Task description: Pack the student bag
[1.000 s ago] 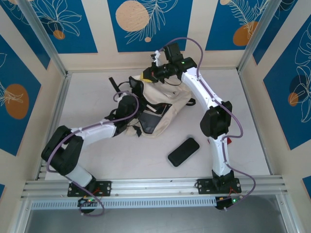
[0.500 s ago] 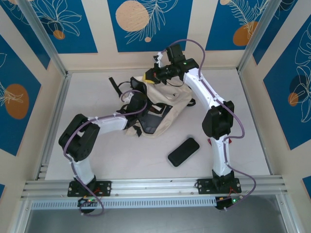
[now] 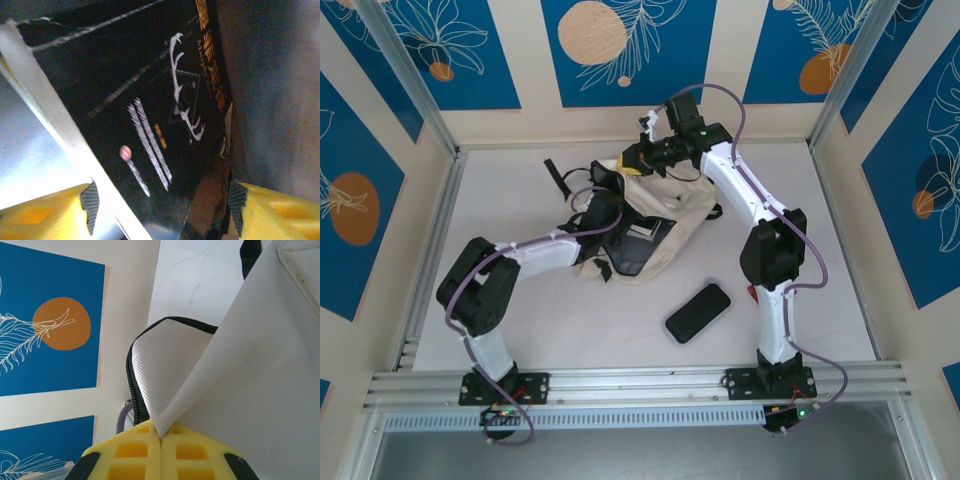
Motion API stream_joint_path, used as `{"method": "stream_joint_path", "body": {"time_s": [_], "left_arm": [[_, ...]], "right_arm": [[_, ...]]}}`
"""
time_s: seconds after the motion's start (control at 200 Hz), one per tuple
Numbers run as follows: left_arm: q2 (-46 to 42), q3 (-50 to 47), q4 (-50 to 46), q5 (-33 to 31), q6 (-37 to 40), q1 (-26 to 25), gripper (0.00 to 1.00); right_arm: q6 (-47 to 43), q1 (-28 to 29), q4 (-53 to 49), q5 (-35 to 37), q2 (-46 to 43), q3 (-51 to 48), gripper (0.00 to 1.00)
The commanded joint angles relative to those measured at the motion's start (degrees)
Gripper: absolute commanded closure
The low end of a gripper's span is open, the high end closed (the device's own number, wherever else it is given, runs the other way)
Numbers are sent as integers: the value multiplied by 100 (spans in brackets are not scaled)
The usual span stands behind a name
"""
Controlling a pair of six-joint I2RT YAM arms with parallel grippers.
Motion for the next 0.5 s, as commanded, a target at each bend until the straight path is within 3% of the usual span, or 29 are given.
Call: {"method": "stream_joint_path", "body": {"time_s": [0.0,0.205,0.495], "left_arm": [[-411,57,-529,376,146,-59,27],[-1001,-185,-1016,508,310,-63,25],[-2262,-790,-2010,-110,817,15,19]], "right_arm": [[66,-40,196,-69,-388,-198,97],[111,-41,274,39,-452,-441,97],[-25,-42,339,426,-742,-1206,97]]}}
